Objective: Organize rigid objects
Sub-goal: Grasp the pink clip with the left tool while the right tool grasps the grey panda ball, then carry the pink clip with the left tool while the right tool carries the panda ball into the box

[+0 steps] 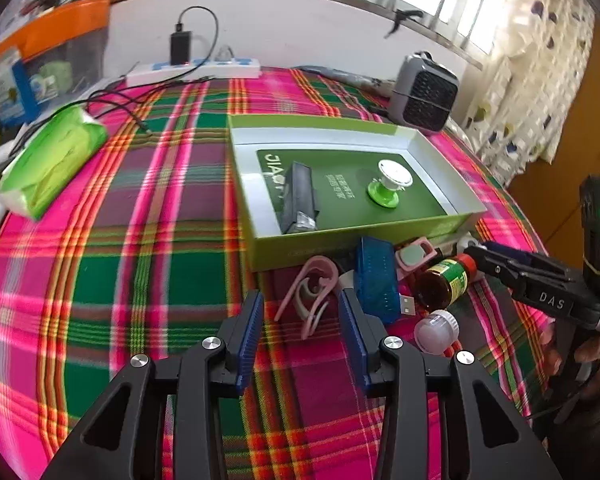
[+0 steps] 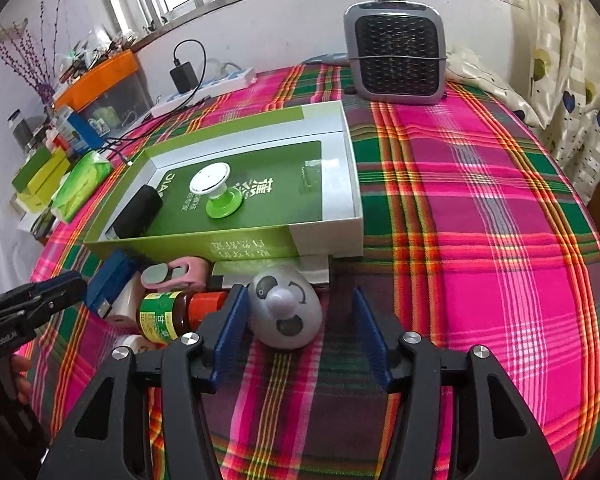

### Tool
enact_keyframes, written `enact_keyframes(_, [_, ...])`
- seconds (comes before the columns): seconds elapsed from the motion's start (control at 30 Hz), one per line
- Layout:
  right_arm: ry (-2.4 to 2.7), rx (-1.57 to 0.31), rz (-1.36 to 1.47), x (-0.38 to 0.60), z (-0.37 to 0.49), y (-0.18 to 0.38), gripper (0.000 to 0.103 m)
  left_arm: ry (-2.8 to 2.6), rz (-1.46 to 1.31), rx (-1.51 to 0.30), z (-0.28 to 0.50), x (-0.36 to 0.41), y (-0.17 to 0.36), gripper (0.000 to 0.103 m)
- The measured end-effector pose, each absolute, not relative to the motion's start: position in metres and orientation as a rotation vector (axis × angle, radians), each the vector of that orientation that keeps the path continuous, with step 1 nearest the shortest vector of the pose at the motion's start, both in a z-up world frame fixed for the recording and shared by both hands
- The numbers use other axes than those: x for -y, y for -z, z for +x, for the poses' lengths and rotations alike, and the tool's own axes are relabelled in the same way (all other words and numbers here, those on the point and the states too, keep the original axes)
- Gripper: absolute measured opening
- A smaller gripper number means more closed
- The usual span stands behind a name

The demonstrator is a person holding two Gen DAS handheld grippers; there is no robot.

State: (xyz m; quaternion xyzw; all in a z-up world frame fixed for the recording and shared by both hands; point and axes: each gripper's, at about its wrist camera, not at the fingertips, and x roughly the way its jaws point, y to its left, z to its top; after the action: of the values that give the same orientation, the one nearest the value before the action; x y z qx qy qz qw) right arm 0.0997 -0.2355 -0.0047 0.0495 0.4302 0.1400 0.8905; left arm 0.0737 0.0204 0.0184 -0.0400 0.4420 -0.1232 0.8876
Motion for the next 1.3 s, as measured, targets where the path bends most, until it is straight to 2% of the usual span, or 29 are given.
enact_keyframes(0.37, [-0.249,-0.889,-0.018,0.229,0.095,0.003,0.055,0.231,0.041,-0.936,0.087,-0.008,-0.009,0.038])
enact_keyframes(0.9, [-0.210,-0.912,-0.010,0.235,0.093,0.008,0.055,0.219,0.012,-0.941,0.092,-0.009,-0.006,0.036])
enact_keyframes(0.97, [-0.207,-0.910,-0.010,0.235,0.092,0.008,0.052,0.208,0.013,-0.940,0.091,-0.010,-0.006,0.030])
enact_keyframes(1.03, [-0.197,-0.909,-0.014,0.236,0.090,0.007,0.044,0.201,0.004,-0.939,0.090,-0.013,-0.006,0.026])
enact_keyframes(1.1, [-0.197,-0.907,-0.009,0.237,0.089,0.007,0.040,0.198,-0.004,-0.939,0.089,-0.014,-0.006,0.024])
enact_keyframes(1.3, [-0.197,-0.902,0.004,0.238,0.087,0.007,0.040,0.193,-0.015,-0.937,0.088,-0.015,-0.006,0.023])
